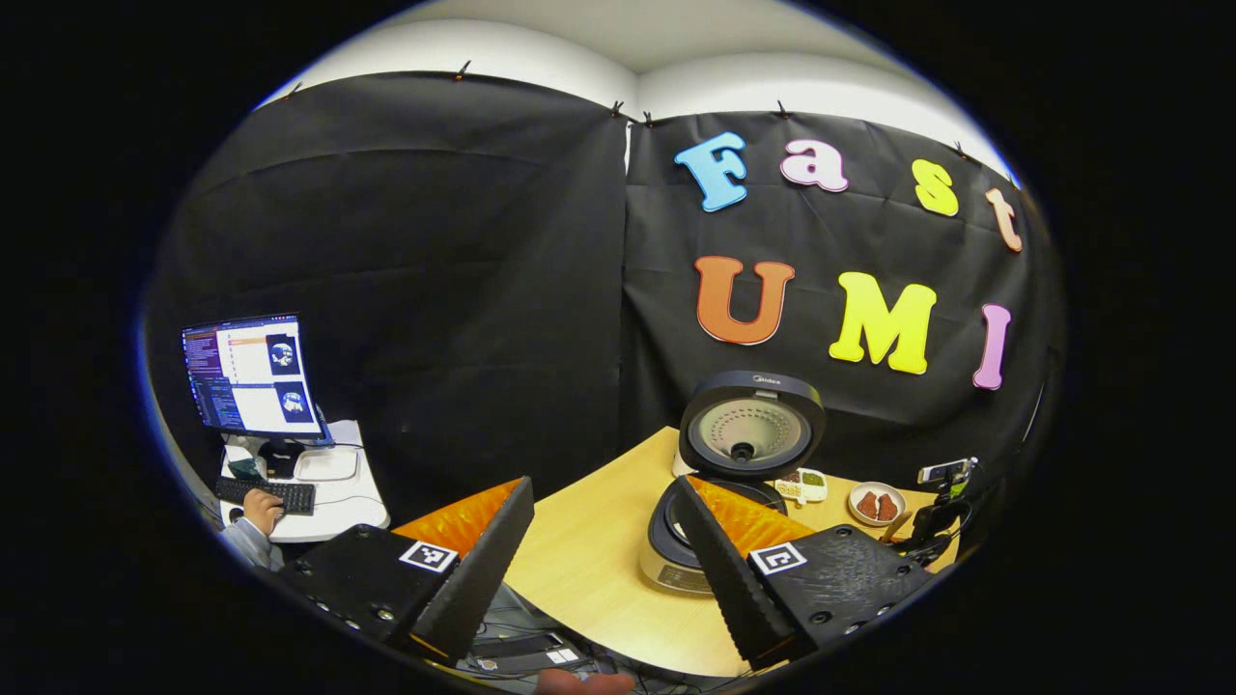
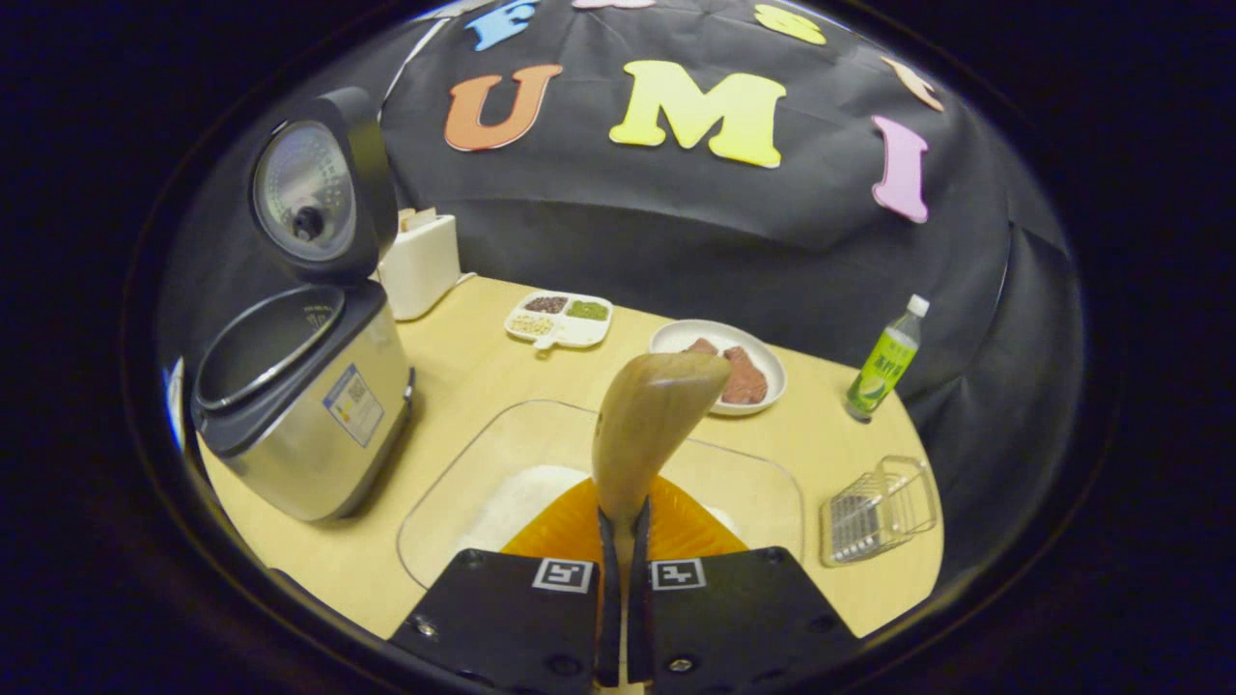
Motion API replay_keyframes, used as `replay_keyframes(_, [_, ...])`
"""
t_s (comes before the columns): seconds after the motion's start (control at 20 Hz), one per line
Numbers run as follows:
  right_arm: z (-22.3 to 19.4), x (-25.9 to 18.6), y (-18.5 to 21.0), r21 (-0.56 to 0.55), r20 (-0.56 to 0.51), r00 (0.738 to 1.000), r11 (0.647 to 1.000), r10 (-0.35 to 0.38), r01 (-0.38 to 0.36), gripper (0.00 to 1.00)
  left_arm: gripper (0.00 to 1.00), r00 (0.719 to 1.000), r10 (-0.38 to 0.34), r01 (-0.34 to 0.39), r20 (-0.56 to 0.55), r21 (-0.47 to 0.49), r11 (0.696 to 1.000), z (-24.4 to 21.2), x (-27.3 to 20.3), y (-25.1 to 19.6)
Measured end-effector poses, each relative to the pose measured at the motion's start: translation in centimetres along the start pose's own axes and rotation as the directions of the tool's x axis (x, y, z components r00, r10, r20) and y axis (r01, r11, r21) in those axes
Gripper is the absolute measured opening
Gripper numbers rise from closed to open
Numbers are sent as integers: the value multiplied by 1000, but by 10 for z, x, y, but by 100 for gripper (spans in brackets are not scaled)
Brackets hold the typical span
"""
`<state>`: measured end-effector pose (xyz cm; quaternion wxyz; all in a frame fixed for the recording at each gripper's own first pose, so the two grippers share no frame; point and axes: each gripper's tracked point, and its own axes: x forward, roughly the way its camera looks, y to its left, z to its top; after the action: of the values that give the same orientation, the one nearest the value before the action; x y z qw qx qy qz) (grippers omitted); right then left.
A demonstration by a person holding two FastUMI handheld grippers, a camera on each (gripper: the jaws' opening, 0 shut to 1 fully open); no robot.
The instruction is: Close the left gripper, press the button to open the rice cooker; take a wooden spoon from the chopstick holder with the right hand, scoop a spoonful of rice and pour it into the rice cooker, then put the wooden spoon back into the chopstick holder.
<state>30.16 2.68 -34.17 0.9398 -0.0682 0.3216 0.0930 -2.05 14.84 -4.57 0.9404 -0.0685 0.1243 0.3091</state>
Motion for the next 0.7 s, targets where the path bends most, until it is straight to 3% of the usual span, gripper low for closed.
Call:
replay_keyframes(0.3, [0, 4, 14, 280, -66, 993, 957, 94, -73, 8, 95, 1000, 26, -26, 5, -13, 1000, 3, -3, -1])
replay_keyframes(0.55, [4, 1, 17, 510, -77, 969, 844, 233, -163, 8, 95, 1000, -6, 6, 6, 4, 1000, -2, -12, -12])
replay_keyframes(0.7, [13, -6, 12, 619, -31, 953, 755, 301, -218, 8, 95, 999, -33, 33, -8, 24, 999, -3, -6, -30])
